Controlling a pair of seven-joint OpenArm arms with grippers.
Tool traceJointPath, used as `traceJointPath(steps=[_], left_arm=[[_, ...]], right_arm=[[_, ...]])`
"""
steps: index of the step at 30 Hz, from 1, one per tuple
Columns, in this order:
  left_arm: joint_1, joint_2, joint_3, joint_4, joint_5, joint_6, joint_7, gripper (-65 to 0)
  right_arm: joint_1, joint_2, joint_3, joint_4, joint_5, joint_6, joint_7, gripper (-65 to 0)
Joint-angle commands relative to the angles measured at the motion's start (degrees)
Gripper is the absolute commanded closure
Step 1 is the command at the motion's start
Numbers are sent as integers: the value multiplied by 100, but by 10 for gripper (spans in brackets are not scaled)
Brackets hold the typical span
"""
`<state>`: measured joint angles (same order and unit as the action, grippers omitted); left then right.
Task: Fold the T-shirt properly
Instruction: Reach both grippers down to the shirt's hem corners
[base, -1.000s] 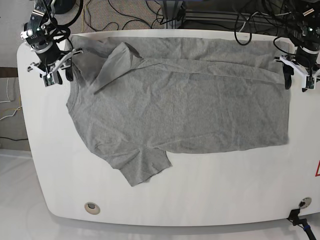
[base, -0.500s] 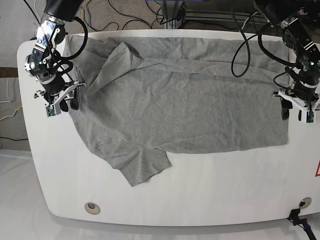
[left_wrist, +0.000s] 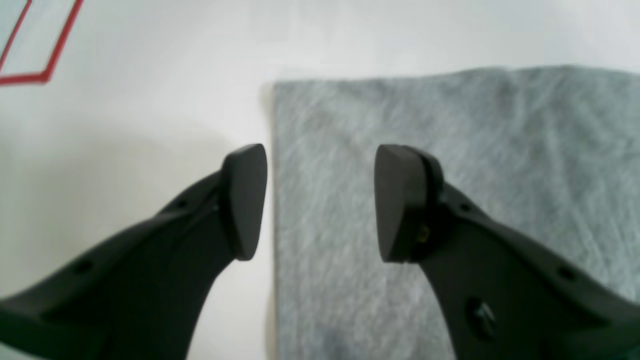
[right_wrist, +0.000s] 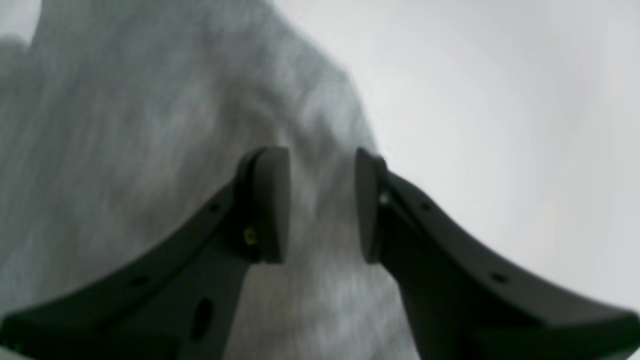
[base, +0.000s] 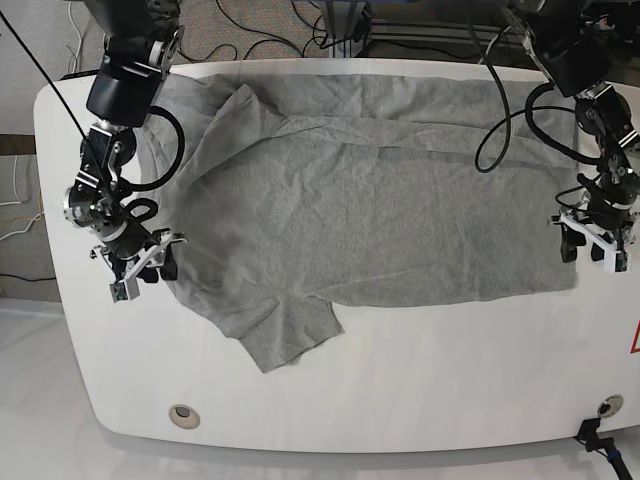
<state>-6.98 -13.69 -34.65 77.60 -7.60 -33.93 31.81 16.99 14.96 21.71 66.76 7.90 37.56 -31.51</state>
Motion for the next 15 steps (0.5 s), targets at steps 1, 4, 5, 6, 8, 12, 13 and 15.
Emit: traceJointPath(steps=[1,4,5,6,8,12,13,15], left_arm=[[-229,-209,-3,-204,-89,-13,-153,-326],[-493,-358,-3,-653,-89,-13,-214,-326],[-572,-385,6,-802,-89,-13,-302,-326],[-642,-411,32,-960,-80,-5,-390,-326],[-801,-534,147,-1312,113,-5,-557,-326],[-1099,-543,323,-1945,316,-5,-909,-326],[-1152,-543,323,-2094,316,-5,-979,-326],[-1267,-604,323,-2341,316,-5,-1111,-326]], right_arm=[[424,99,-75,-412,-65,55,359,-216],[758,99,-92,-1107,-241,55,711,-216],[881,108,-92,-1318,-285,55,825,-216],[978,117,-92,-1503,-346,55,913,-216],[1189,135,-92,-1845,-417,55,1063,-216],[1435,143,-92,-2259,-531,55,1300,-216],[1443,143,-92,-2267,-531,55,1300,-218],[1531,143,-92,-2285,-531,55,1300,-219]])
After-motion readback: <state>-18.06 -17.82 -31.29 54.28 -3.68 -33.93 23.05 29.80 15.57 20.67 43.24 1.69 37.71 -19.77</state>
